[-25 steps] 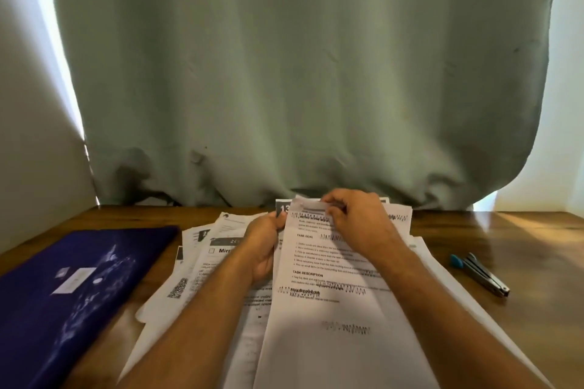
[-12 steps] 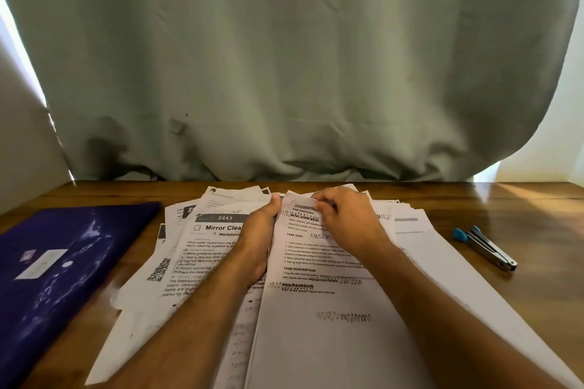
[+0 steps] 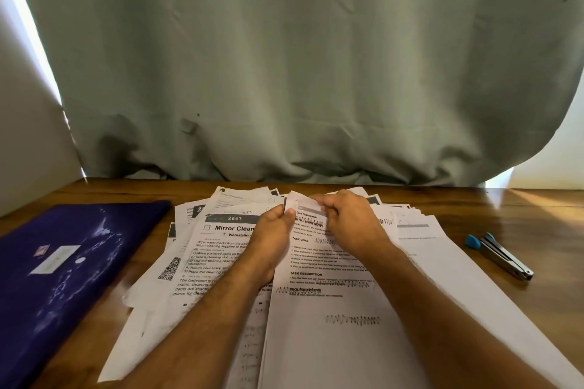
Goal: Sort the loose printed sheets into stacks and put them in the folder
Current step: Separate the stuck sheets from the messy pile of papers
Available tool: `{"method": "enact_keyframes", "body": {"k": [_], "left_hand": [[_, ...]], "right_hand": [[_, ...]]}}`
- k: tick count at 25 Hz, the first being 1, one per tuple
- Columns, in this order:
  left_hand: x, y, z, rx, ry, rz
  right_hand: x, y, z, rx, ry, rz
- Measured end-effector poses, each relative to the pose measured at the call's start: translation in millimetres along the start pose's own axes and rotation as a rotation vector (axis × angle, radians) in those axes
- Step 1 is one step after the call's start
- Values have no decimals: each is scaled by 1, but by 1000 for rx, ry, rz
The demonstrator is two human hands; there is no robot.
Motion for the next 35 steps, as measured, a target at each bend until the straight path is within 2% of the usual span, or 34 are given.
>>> {"method": "enact_keyframes", "body": {"k": [5,12,16,20,25,28,31,35], "left_hand": [[1,0,1,7,-5,16],[4,-2,4,-24,20,50],[5,-2,6,-45,47,58],[6,-2,8,-63,68,79],[10,-2,12,-148,124,127],[12,-3,14,-181,127,142],[14,-4,16,-187,131,149],[17,-1,18,-80,123,126]], "right_hand": [[-6,3,-6,87,18,-123],[-12,2,-16,188,93,-125],[-19,7,-15,289,180,-189],[-19,8,-12,172,217,-155],[-10,8,-9,21,189,-14],[-9,10,-10,63,133,21],[-8,7,-12,93,79,-3],[-8,-8,-20,80,87,-57]]}}
Point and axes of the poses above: each hand's wrist, its own x-axis away from the middle knuckle, its own y-axis out of the palm, z = x × y, the point moved 7 cm from there along -x, towards the middle knuckle, and after that the axes turned 9 degrees about -x, right-handed, at the moved point
